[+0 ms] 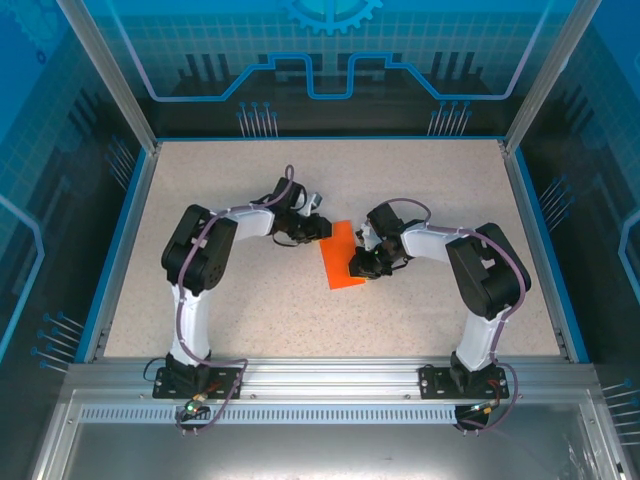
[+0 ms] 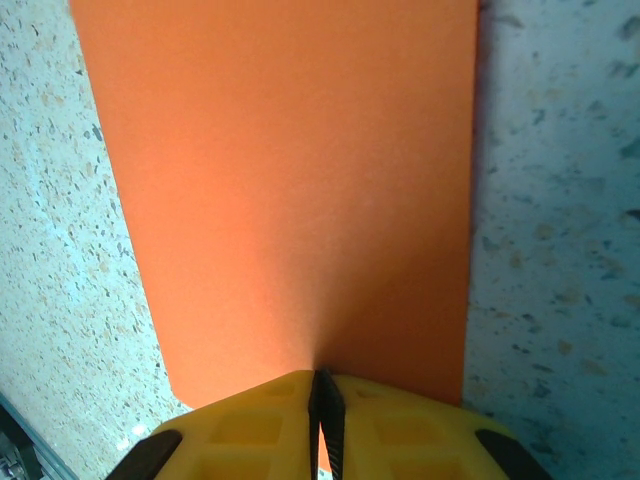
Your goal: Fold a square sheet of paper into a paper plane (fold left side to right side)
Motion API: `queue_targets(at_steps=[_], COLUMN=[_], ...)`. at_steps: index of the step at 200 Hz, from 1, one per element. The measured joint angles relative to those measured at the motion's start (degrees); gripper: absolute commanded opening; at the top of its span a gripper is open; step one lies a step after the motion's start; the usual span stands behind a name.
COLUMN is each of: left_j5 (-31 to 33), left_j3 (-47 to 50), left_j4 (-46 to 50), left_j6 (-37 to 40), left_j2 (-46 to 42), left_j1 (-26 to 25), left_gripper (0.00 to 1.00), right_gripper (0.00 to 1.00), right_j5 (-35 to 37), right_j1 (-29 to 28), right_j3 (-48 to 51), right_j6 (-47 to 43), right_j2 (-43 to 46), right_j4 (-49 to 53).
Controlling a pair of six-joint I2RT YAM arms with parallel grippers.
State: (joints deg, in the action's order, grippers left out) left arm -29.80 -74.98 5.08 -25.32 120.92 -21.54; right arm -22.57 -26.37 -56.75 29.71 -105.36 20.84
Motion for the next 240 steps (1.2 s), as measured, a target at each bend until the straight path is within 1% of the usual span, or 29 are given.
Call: queue_targets(at_steps=[15, 40, 88, 104, 126, 141, 143, 150, 185, 207, 223, 233, 240], left_j5=[0.7, 3.7, 4.0, 4.1, 4.5, 5.2, 5.3, 5.5, 5.5, 4.5, 4.3, 4.2, 4.2], left_j3=[-2.0, -4.1, -7.4, -7.7, -7.8, -7.2, -7.1, -6.2, 1.2, 6.6, 10.6, 12.8, 14.2], left_j4=[1.6, 2.6, 5.6, 5.9, 6.3, 6.6, 6.6, 6.6, 6.8, 6.2, 5.7, 5.8, 5.8], left_j6=[0.0, 0.2, 0.4, 0.7, 1.6, 1.7, 1.7, 1.7, 1.6, 0.5, -0.7, -1.5, -2.0], left_j2=[1.1, 2.0, 3.7, 3.7, 3.3, 2.0, 1.7, 0.3, -11.0, -17.0, -18.7, -18.8, -18.7], left_j1=[0.3, 0.8, 2.1, 2.5, 3.7, 4.7, 4.8, 5.2, 5.6, 4.7, 3.5, 2.2, 1.0], left_gripper=[0.28, 0.28, 0.28, 0.3, 0.33, 0.34, 0.34, 0.34, 0.33, 0.33, 0.34, 0.34, 0.34], right_gripper=[0.15, 0.15, 0.16, 0.17, 0.2, 0.22, 0.25, 0.28, 0.42, 0.52, 0.57, 0.63, 0.69], right_j5=[0.0, 0.0, -0.3, -1.1, -4.0, -6.0, -6.2, -6.9, -7.7, -3.0, 1.1, 3.5, 5.1], right_j1=[0.0, 0.0, -0.7, -1.5, -2.9, -3.5, -3.6, -3.6, -3.2, -2.6, -2.3, -2.0, -1.7], right_j3=[0.0, 0.0, 0.0, 0.1, 0.5, 0.7, 0.7, 0.7, 0.7, 0.5, 0.0, 0.0, 0.0], right_j6=[0.0, 0.0, 0.0, -0.3, -1.1, -1.5, -1.6, -1.7, -1.0, -1.7, -2.7, -3.0, -3.1], right_j2=[0.0, 0.0, 0.2, 0.2, 0.3, 0.3, 0.3, 0.3, 3.2, 6.8, 8.7, 9.5, 10.0], right_j4=[0.0, 0.1, 0.0, -0.1, 0.1, 0.2, 0.3, 0.3, 0.0, 0.9, 2.3, 2.7, 3.0])
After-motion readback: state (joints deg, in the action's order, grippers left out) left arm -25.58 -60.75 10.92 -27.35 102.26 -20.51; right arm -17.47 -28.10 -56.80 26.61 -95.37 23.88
